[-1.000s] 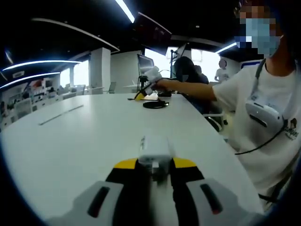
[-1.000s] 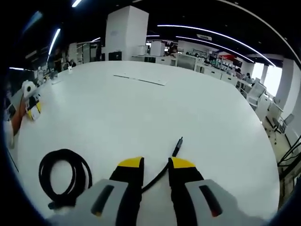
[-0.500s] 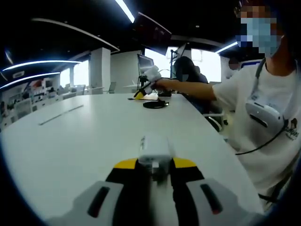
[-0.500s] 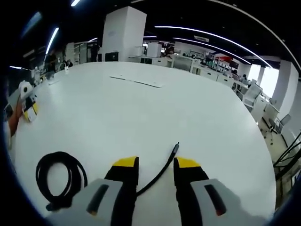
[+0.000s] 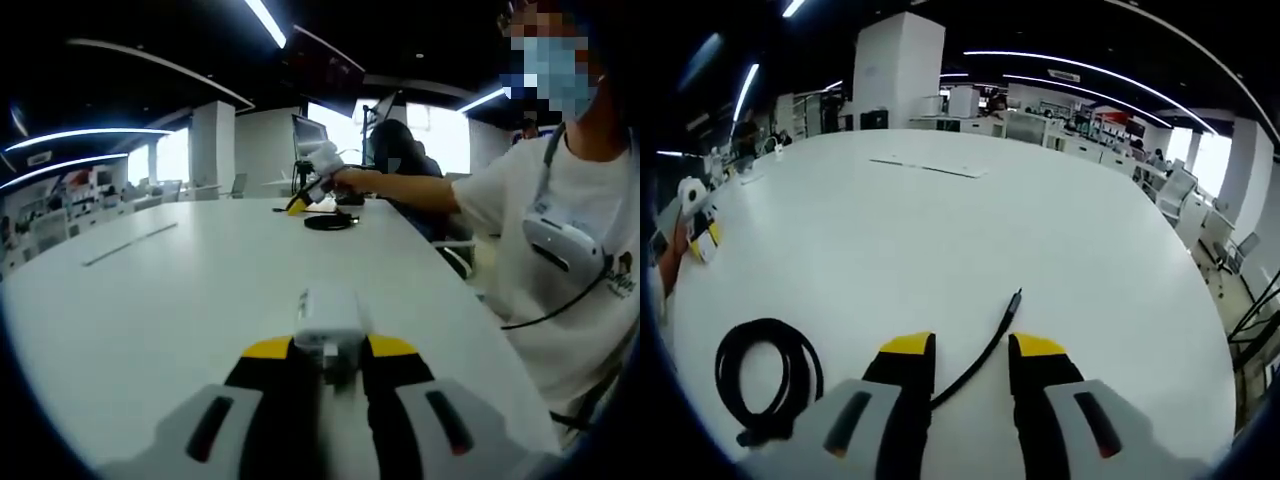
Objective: Plug the desk Type‑C cable into the charger adapter.
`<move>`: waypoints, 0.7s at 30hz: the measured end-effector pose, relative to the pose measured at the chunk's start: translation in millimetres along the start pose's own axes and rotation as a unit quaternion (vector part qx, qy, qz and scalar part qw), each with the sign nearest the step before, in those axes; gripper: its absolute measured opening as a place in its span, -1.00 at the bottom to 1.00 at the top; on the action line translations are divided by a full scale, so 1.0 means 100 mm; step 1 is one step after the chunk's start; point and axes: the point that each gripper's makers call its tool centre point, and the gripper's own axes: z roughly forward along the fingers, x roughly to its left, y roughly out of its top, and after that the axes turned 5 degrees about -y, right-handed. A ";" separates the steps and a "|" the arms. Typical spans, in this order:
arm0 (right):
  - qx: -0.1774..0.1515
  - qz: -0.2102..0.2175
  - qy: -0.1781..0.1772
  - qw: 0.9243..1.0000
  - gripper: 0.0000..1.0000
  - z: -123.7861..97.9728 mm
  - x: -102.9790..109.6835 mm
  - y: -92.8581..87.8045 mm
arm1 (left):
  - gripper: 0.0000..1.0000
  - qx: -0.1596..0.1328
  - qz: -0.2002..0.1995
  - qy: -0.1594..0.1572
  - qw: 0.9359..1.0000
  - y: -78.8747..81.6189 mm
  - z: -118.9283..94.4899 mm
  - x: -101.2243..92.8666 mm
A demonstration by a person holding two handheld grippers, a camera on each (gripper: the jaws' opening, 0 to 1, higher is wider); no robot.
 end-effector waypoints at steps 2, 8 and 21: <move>-0.001 0.007 0.006 1.000 -0.41 0.00 0.02 -0.01 | -0.49 0.000 0.000 0.000 1.000 0.00 0.00 0.00; -0.006 0.035 0.019 0.999 -0.36 -0.02 0.05 -0.02 | -0.49 0.000 0.000 0.000 1.000 0.00 -0.01 0.01; -0.016 0.055 0.041 0.998 -0.30 -0.02 0.18 0.00 | -0.49 0.000 0.001 0.001 1.000 -0.01 -0.01 -0.01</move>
